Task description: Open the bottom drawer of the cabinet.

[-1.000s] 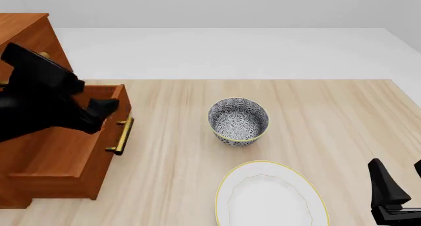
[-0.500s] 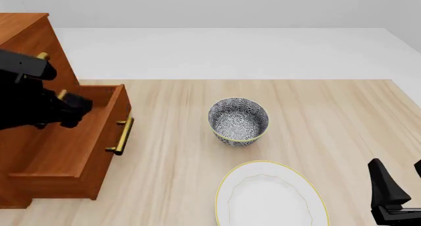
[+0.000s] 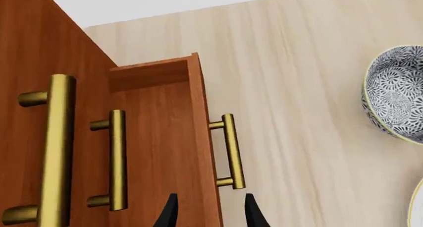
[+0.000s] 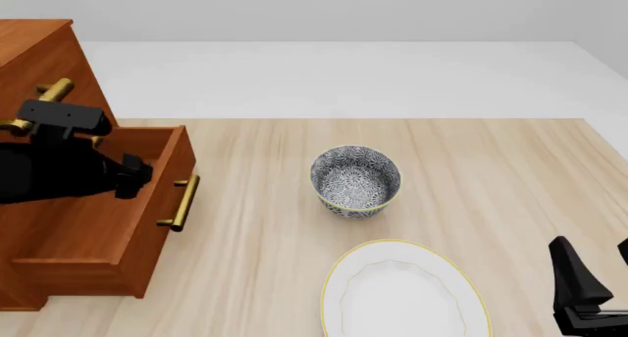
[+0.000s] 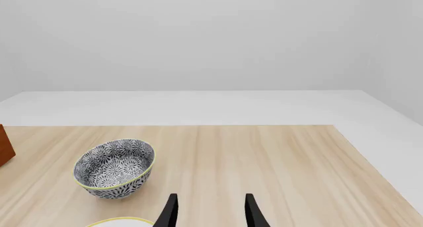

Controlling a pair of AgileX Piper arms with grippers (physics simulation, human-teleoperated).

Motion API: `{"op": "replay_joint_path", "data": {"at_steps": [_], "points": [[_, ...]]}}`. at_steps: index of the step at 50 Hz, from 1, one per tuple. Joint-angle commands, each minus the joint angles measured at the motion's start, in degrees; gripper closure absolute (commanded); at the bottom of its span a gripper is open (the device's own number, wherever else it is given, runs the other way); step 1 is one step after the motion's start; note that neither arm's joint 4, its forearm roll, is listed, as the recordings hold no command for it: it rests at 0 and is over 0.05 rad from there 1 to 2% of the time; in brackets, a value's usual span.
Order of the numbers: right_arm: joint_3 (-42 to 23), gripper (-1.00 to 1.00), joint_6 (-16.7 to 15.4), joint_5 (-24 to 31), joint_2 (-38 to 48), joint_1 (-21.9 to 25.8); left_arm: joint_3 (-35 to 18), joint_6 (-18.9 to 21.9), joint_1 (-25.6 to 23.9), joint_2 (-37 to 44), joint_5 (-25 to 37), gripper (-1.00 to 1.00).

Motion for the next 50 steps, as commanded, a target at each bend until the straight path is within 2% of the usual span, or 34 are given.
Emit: {"op": "replay_joint_path", "data": {"at_steps": [1, 26, 50], "points": [[0.0, -1.0, 0.0, 0.0, 0.0, 0.0, 1.6, -1.0, 0.5, 3.6, -2.8, -1.0], [0.0, -1.0, 0.0, 0.0, 0.0, 0.0, 8.1, -3.2, -0.2, 7.5, -8.3, -1.0], [0.0, -1.0, 0.0, 0.0, 0.0, 0.0, 10.1, -5.8, -0.1, 10.2, -10.3, -1.0]]}}
